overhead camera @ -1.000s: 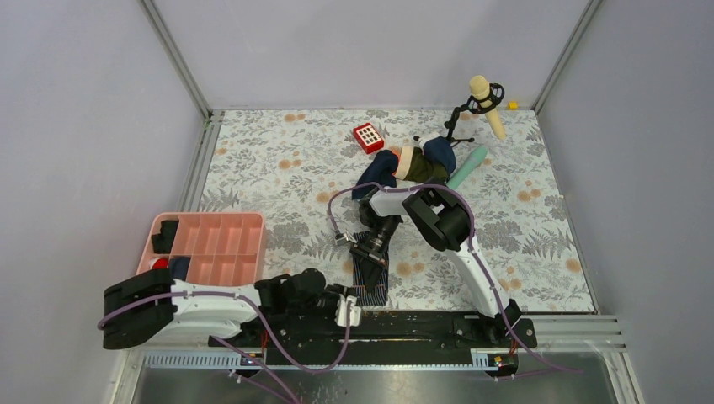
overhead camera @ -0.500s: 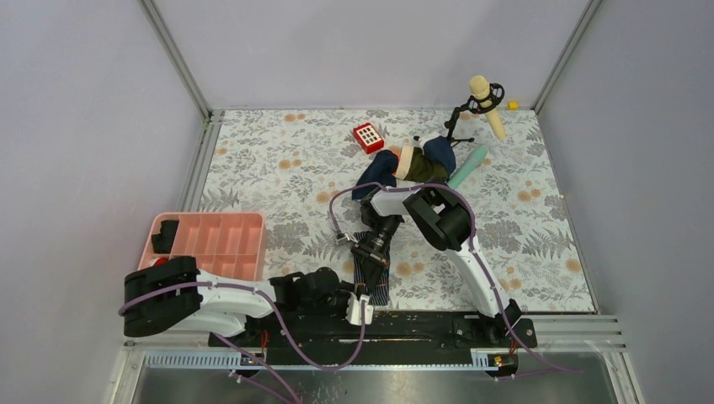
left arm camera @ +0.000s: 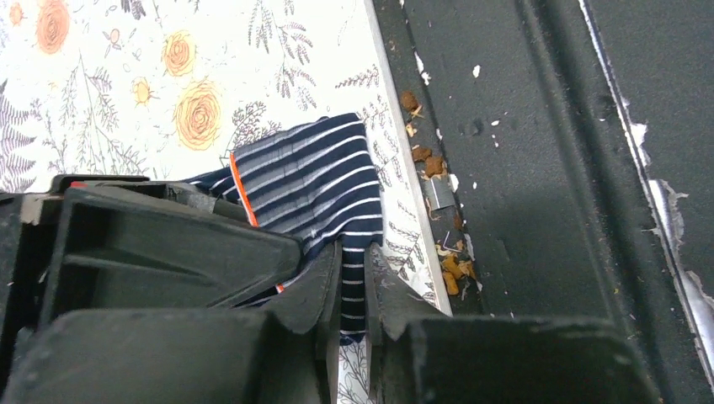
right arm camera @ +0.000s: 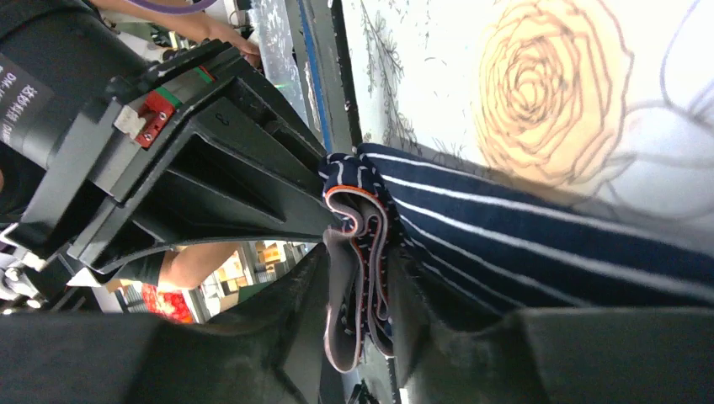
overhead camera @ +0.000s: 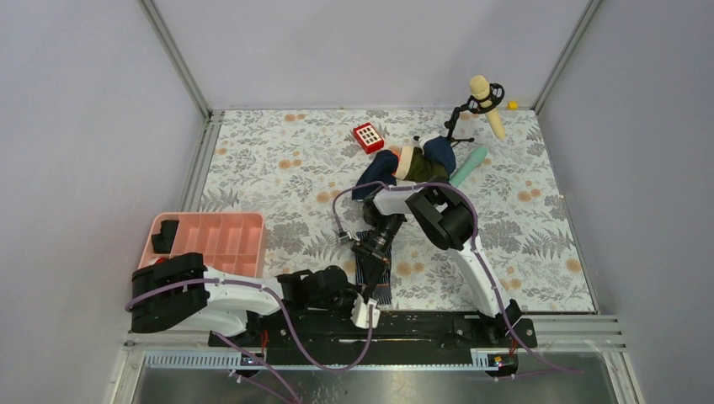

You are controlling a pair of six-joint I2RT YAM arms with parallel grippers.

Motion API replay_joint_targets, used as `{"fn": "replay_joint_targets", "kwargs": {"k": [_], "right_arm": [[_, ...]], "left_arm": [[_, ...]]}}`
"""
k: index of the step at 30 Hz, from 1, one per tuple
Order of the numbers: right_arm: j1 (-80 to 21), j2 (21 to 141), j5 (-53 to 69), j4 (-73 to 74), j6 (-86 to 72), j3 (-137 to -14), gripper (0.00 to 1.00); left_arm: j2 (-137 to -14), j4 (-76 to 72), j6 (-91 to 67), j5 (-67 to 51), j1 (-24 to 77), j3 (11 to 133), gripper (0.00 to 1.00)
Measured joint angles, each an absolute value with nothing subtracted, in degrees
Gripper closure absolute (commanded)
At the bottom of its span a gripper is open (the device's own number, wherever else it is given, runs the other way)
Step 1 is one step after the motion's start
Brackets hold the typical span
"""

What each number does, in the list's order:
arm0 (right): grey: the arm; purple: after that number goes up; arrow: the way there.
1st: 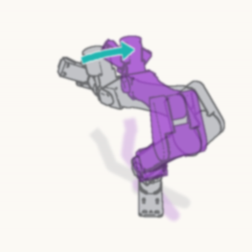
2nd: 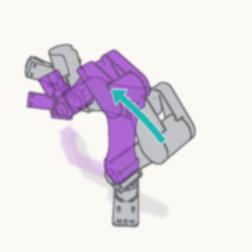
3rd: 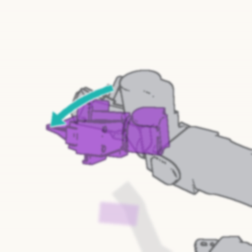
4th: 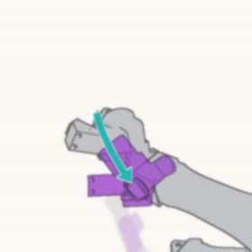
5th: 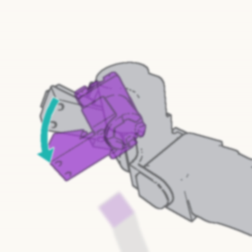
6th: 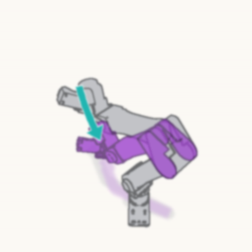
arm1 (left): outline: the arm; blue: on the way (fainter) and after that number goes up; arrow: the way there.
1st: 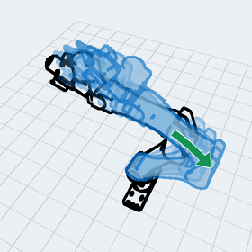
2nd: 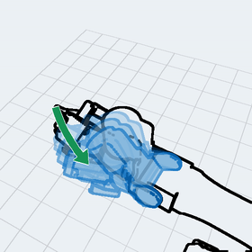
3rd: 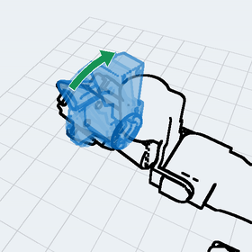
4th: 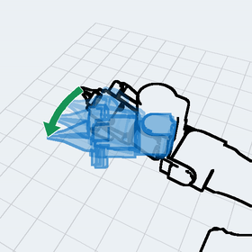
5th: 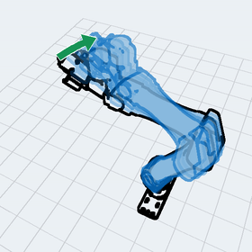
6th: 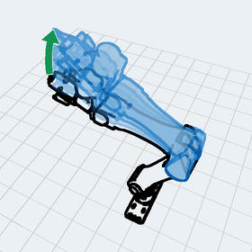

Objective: Roll the underwear
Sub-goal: Roll the underwear to the center of the board.

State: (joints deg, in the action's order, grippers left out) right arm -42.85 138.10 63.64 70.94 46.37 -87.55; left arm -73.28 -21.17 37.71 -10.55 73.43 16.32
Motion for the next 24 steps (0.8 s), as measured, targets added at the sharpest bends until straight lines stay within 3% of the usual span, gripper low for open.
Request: {"fn": "replay_joint_targets", "kwargs": {"k": [3, 4, 5, 12, 17, 20, 24], "right_arm": [[-42.26, 135.33, 66.08, 70.7, 43.86, -85.62, 0.19], [-42.11, 132.29, 65.69, 68.79, 43.24, -84.38, 0.06], [-41.74, 129.91, 64.97, 66.61, 41.91, -83.66, 0.01], [-35.75, 98.54, 50.46, 37.26, 27.16, -73.17, 0.01], [-35.16, 68.23, 24.58, 6.5, 18.5, -49.41, 0.0], [-35.18, 58.67, 16.27, 3.31, 16.86, -43.7, 0.08], [-35.22, 48.69, 16.47, 3.9, 19.09, -37.23, 0.18]], "left_arm": [[-73.56, -19.38, 38.65, -11.62, 73.38, 17.74, 1.0], [-73.69, -18.72, 38.87, -12.14, 73.21, 18.22, 1.0], [-73.71, -17.91, 39.2, -12.84, 72.97, 18.59, 1.0], [-74.91, -12.12, 39.68, -18.33, 70.28, 22.24, 1.0], [-77.41, -8.05, 38.0, -24.21, 66.52, 25.96, 1.0], [-80.9, -3.51, 34.5, -31.24, 61.8, 30.59, 1.0], [-86.54, 3.53, 31.59, -42.39, 54.83, 36.69, 1.0]]}}
